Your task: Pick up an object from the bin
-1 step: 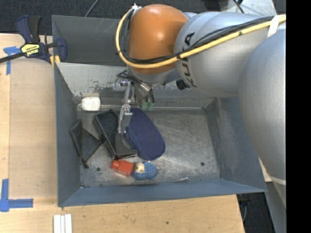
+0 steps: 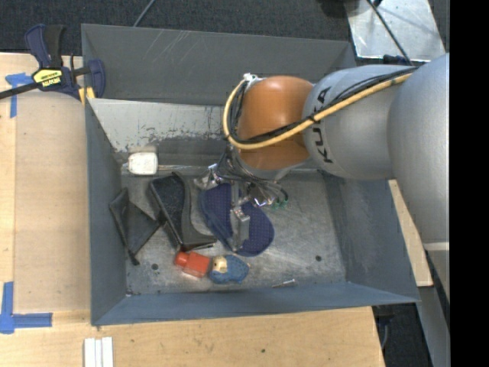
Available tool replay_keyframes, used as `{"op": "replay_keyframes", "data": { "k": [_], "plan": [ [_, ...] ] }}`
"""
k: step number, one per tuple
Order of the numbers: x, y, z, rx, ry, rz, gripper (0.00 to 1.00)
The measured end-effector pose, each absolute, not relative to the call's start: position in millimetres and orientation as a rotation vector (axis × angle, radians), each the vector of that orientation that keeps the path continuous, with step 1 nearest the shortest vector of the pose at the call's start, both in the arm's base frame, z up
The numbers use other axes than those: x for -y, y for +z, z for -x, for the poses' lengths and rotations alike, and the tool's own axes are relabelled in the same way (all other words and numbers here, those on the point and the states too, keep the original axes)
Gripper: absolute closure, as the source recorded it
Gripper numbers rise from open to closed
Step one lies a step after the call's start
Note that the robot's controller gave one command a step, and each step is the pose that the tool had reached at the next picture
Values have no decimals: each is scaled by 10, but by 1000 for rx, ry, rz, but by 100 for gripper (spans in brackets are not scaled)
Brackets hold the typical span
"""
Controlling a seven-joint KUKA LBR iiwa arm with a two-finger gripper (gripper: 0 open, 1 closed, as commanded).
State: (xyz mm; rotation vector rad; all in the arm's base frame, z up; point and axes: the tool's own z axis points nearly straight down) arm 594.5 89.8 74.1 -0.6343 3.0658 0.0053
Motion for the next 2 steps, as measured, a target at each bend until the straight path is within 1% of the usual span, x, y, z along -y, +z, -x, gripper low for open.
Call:
{"op": "replay_keyframes", "data": {
  "k": [1,2],
  "plan": [
    [-918,767,-5958,-3062,6,633,100],
    [-700,2211,-5961,-3083,-2,534,100]
  ]
}}
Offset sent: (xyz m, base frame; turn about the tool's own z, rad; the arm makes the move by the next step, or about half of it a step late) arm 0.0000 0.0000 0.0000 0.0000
